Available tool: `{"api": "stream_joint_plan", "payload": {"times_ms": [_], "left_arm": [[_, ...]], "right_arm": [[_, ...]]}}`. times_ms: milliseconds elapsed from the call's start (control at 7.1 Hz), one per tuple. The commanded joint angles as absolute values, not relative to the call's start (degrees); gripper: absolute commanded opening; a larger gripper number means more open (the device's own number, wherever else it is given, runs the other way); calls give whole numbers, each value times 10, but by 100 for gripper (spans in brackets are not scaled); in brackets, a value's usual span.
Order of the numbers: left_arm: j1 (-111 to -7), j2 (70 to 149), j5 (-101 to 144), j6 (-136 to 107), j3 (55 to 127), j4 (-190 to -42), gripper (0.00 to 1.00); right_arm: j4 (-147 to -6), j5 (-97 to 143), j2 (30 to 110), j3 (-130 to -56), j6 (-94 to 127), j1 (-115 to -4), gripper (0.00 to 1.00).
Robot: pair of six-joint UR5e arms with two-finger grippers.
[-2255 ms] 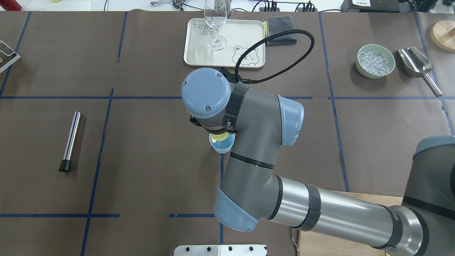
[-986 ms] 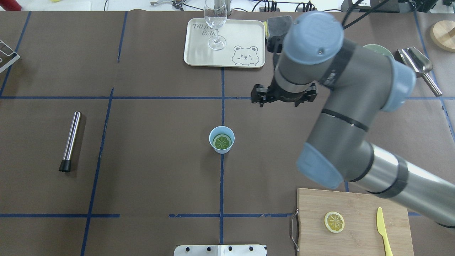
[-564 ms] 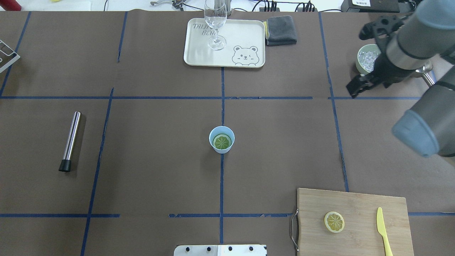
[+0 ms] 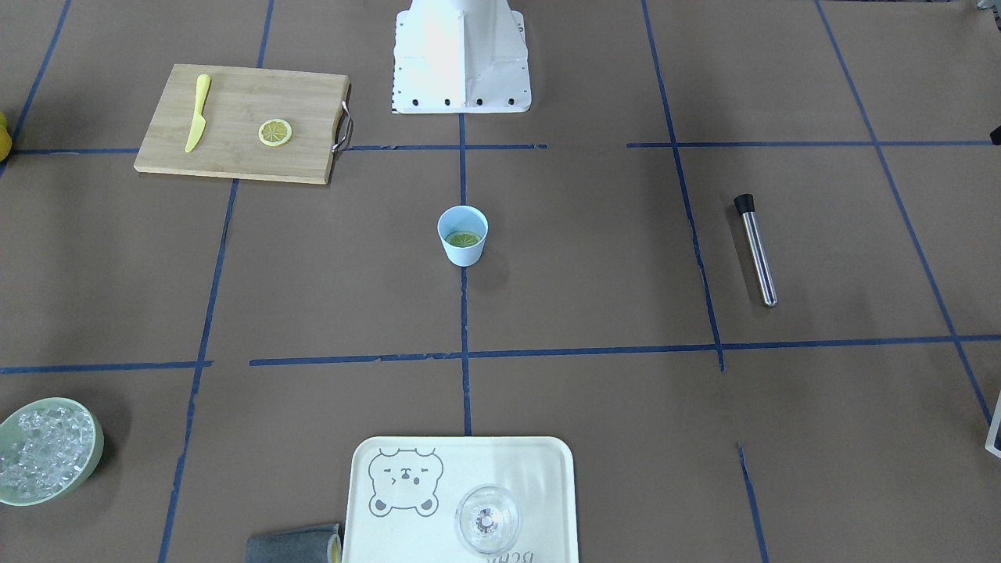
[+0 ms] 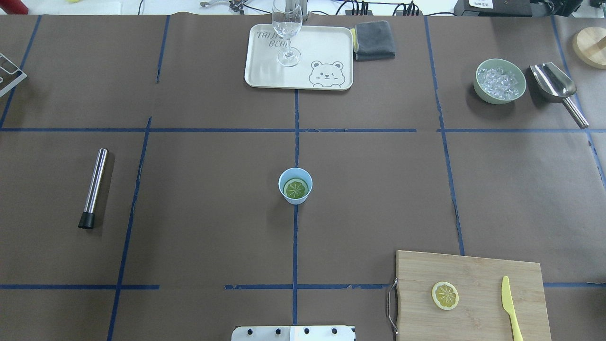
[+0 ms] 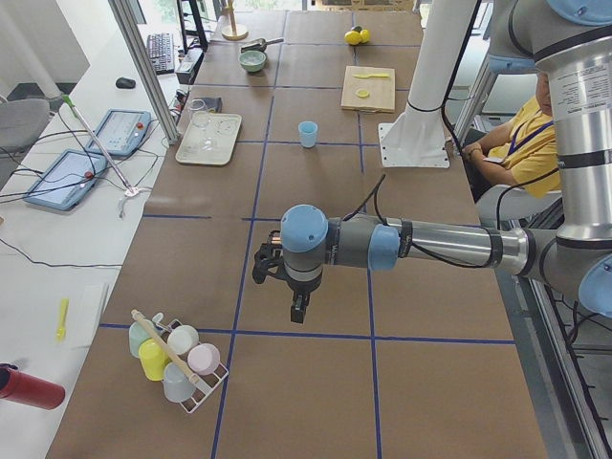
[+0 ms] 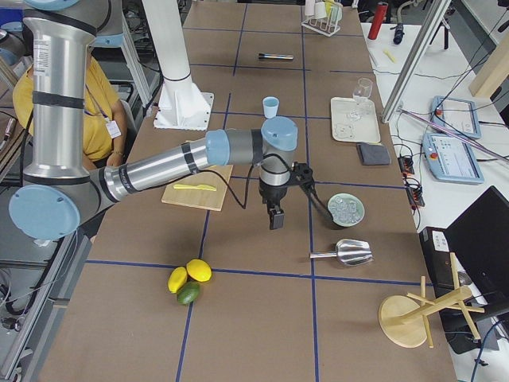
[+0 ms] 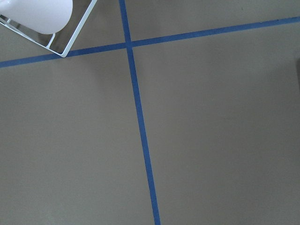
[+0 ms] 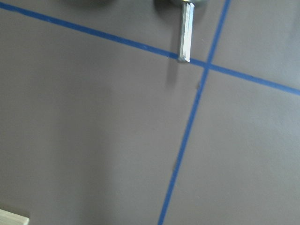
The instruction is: Squeeze lemon into cup
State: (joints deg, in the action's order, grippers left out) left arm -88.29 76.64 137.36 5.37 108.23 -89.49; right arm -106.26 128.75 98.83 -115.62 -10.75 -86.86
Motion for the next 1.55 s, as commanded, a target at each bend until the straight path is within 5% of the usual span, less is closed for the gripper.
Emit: {"api": "stream_joint_plan", "payload": {"times_ms": [0, 986, 1409], "left_arm": [[-882, 767, 1373, 54, 1084, -896, 100], [-654, 884, 1327, -254, 1129, -954, 100], [-560, 984, 1310, -365, 1086, -970, 100]], "right_arm": [[-1063, 1291, 1036, -1088, -190, -972, 100], [-1063, 1295, 1052, -1085, -200, -1008, 100], [-1063, 1294, 1053, -1087, -203, -1014, 100]]}}
